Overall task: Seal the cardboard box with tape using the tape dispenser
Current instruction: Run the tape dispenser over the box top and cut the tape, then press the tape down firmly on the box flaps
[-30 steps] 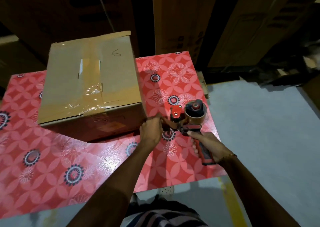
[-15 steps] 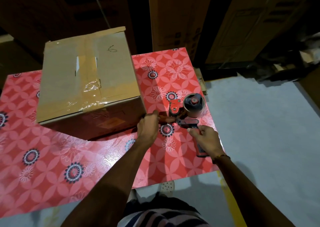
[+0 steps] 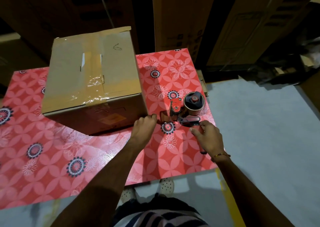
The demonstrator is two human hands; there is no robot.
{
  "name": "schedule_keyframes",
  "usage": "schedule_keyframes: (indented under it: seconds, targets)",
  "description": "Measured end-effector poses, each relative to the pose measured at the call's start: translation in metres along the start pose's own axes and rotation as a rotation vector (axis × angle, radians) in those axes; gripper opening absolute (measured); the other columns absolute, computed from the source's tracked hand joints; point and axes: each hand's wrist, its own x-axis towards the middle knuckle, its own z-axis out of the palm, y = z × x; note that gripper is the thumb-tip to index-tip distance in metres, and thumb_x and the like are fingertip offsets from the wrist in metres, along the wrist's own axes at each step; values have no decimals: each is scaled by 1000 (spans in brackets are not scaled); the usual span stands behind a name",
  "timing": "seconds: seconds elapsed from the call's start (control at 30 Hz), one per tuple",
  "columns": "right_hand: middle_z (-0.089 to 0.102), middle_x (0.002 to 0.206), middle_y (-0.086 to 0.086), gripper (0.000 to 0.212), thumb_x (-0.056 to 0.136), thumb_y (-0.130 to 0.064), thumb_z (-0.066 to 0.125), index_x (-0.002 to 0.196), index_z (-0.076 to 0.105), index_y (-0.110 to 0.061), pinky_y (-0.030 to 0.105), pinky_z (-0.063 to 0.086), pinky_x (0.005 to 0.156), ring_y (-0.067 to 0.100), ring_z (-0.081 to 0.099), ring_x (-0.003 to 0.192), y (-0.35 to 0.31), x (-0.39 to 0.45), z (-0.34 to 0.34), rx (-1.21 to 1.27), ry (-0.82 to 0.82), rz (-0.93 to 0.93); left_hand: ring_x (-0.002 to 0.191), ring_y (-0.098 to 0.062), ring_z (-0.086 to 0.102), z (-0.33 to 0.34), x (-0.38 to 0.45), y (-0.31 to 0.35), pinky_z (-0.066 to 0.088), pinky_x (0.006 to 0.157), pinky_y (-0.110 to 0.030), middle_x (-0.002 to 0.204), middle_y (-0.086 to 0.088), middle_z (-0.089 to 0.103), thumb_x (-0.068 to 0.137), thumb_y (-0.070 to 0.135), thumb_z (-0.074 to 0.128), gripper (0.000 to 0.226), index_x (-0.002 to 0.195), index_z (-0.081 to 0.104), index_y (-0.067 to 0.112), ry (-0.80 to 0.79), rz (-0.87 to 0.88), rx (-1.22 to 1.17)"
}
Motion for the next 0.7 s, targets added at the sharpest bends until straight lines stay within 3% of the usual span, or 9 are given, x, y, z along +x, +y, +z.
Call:
schedule_keyframes:
  seconds: [0.1, 0.23, 0.33, 0.43, 0.5, 0.57, 0.7]
  targets:
    - [65, 109, 15, 36, 84, -29, 77, 111, 64, -8, 42, 47, 79, 37, 58, 103, -4, 3, -2, -123, 84, -115, 99, -41, 69, -1, -12, 0, 51, 73, -43, 107, -12, 71, 94, 1, 45, 27, 117, 54, 10, 6, -65, -32]
    - [60, 115, 16, 35, 88, -27, 73, 114, 62, -8, 51, 49, 83, 39, 53, 105, -28, 7, -1, -174, 191, -319, 83, -44, 69, 9, -40, -16, 50, 64, -44, 90, -17, 73, 98, 15, 53, 11, 105, 61, 11, 138, -265, -264]
    - [58, 115, 11, 35, 91, -30, 68, 119, 60, -10, 47, 48, 85, 34, 53, 104, -60, 9, 4, -62, 153, -503, 70, -40, 67, 15, -75, -48, 45, 59, -38, 74, -18, 69, 99, 20, 54, 14, 95, 62, 9, 291, -497, -462]
    - [56, 117, 7, 43, 93, -28, 70, 129, 56, -10, 41, 47, 90, 28, 55, 107, -104, 5, 11, 187, 69, -640, 68, -42, 65, 8, -110, -84, 38, 59, -34, 71, -23, 67, 98, 20, 55, 20, 90, 64, 5, 475, -744, -515]
    - [54, 126, 6, 52, 93, -34, 70, 137, 52, -12, 39, 48, 96, 25, 55, 115, -132, 1, 18, 293, 33, -678, 74, -43, 64, -3, -125, -108, 36, 63, -35, 77, -24, 67, 97, 21, 53, 20, 89, 61, 6, 592, -893, -553]
    - [49, 138, 5, 63, 92, -41, 70, 145, 45, -17, 37, 44, 105, 21, 50, 127, -156, -4, 23, 360, 11, -692, 82, -37, 62, -19, -132, -129, 38, 68, -34, 87, -15, 64, 99, 27, 52, 20, 97, 56, 7, 730, -923, -654]
    - [37, 156, 3, 75, 89, -49, 71, 151, 36, -29, 39, 38, 116, 18, 38, 143, -189, -10, 35, 453, 20, -715, 117, -19, 58, -54, -123, -161, 46, 93, -27, 132, -3, 55, 99, 40, 57, 52, 143, 37, 21, 864, -677, -988]
